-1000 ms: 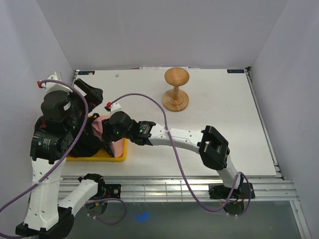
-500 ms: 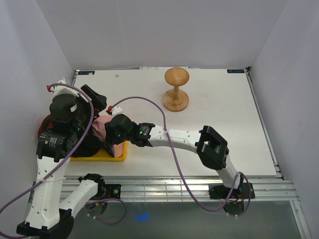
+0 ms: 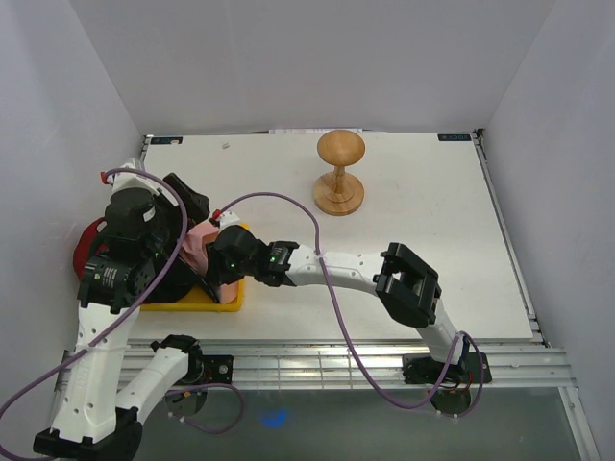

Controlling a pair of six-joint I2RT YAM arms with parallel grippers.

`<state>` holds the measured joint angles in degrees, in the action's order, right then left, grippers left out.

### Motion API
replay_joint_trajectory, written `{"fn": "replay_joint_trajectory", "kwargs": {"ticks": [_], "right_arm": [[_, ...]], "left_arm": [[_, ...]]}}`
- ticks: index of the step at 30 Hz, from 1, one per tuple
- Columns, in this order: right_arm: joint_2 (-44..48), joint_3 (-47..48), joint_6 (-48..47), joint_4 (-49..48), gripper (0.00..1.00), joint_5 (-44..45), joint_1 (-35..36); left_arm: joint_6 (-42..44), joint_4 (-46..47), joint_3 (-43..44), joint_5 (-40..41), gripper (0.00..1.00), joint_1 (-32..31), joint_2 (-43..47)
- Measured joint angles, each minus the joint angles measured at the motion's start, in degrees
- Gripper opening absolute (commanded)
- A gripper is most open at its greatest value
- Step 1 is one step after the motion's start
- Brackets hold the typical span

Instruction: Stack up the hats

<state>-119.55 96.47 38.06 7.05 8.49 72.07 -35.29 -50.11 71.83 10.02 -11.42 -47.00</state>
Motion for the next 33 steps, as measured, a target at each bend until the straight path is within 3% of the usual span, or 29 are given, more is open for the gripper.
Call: {"fn": "replay_joint_trajectory", "kwargs": {"ticks": [5, 10, 19, 33], "right_arm": [[0.0, -1.5, 0.9, -1.0, 0.31, -0.6, 0.0], [0.0, -1.5, 1.0, -1.7, 0.08, -0.9, 0.1], [2.1, -1.2, 0.1, 0.7, 0.08, -0.9, -0.8], [14.5, -0.7, 0.4, 3.6, 0.08, -3.8, -5.3]], "left_arm": [[0.1, 0.0, -2.3, 0.0, 0.98, 0.0, 0.6], [0.2, 0.3, -2.8, 0.0, 0.98, 0.0, 0.7], [1.5, 0.9, -2.3, 0.0, 0.98, 0.0, 0.6], [2.9, 3.6, 5.7, 1.2, 0.98, 0.0, -1.2]]}}
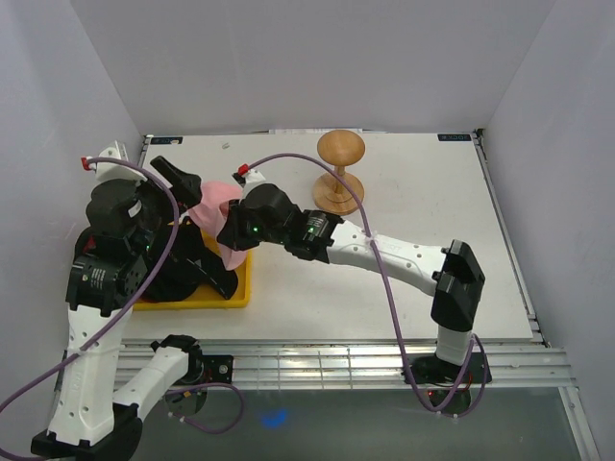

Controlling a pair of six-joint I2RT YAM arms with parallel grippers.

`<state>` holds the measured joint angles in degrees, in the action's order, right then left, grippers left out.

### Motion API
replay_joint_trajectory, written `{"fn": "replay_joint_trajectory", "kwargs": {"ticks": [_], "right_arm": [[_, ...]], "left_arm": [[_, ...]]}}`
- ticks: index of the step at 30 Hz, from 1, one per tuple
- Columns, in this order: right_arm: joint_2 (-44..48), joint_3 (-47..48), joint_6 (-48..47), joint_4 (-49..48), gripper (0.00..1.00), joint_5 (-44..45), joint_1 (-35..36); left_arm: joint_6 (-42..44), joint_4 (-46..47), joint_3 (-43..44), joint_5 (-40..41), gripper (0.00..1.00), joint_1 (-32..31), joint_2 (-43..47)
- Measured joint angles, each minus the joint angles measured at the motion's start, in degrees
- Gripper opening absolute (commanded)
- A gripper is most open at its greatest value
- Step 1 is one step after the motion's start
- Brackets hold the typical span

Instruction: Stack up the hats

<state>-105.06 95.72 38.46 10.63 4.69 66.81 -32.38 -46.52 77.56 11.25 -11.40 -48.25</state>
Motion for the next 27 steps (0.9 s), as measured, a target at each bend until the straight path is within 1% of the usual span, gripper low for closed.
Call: {"fn": "replay_joint_trajectory", "kwargs": {"ticks": [5, 8, 10, 14, 18, 21, 24, 27], "right_arm": [[1.5, 0.5, 0.2, 0.0, 0.08, -0.7, -0.9], [2.6, 0.5, 0.2, 0.0, 0.08, -2.1, -2.7], [3.8, 0.5, 0.3, -0.1, 0.08, -4.7, -5.9], [6.5, 0.5, 1.1, -3.0, 0.08, -10.7, -16.2], [8.1, 0.0, 4.9, -10.7, 0.08, -17.4, -28.3], [8.1, -2.5, 11.5, -20.0, 0.08, -23.1, -36.6], [6.4, -4.9, 19.8, -30.1, 0.08, -28.0, -42.5], [3.1, -7.0, 29.3, -40.7, 0.08, -31.3, -46.4]], "left_arm": [[0.0, 1.5, 3.5, 0.3, 0.98, 0.0, -1.3], [0.0, 1.8, 4.5, 0.3, 0.98, 0.0, -1.2], [-0.1, 2.0, 4.8, 0.2, 0.98, 0.0, -1.1], [-0.5, 2.0, 4.9, 0.1, 0.98, 0.0, -1.0], [-1.1, 2.0, 4.9, -0.2, 0.98, 0.0, -1.2], [-1.5, 2.0, 4.9, -0.4, 0.98, 0.0, -1.3], [-1.6, 2.0, 4.9, -0.7, 0.98, 0.0, -1.4], [-1.6, 2.0, 4.9, -0.8, 0.98, 0.0, -1.6]]}}
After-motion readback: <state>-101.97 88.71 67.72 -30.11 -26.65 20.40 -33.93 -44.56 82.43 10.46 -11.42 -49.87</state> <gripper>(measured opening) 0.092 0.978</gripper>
